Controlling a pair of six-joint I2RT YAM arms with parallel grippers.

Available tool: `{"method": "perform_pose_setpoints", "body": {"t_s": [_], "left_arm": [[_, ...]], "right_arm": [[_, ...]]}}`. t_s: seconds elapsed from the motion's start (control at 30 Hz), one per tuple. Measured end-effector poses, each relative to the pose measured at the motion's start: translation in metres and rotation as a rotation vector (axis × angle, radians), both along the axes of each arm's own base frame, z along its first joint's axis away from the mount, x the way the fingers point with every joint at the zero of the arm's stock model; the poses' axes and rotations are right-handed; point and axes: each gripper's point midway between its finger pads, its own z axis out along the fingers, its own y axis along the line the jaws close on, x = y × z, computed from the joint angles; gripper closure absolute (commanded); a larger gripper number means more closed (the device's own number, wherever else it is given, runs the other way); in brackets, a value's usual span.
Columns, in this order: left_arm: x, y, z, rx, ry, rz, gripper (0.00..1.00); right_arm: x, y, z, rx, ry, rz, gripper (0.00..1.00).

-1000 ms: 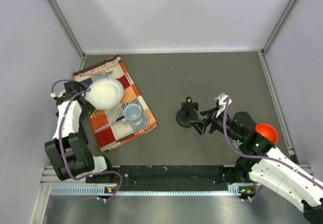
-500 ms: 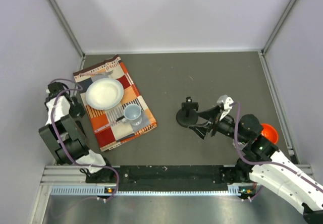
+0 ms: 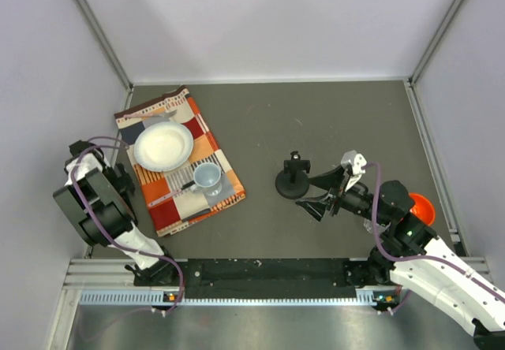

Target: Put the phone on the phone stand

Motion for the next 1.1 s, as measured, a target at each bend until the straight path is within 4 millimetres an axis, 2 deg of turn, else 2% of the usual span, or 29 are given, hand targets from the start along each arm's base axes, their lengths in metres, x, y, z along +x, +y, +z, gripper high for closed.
{"method": "perform_pose_setpoints", "body": {"t_s": [0.17, 0.4, 0.73, 0.93, 1.1], "left_arm": [[-0.005, -0.002, -0.009, -0.021, 0.04, -0.008, 0.01], [-0.015, 0.011, -0.005, 0.044, 0.091, 0.015, 0.01], [-0.013, 0.01, -0.007, 0.016, 0.079, 0.01, 0.01], [-0.014, 0.008, -0.02, -0.03, 0.099, 0.01, 0.01], [-0.012, 0.008, -0.02, -0.038, 0.095, 0.003, 0.05]], "right_arm": [[0.0, 0.0, -0.006, -0.008, 0.008, -0.003, 0.2], [0.0, -0.001, -0.004, -0.004, 0.003, -0.004, 0.2], [-0.001, -0.003, 0.001, 0.008, -0.016, -0.012, 0.19], [0.0, -0.005, 0.004, 0.013, -0.03, -0.02, 0.19], [0.001, -0.006, 0.003, 0.011, -0.03, -0.028, 0.19]]}}
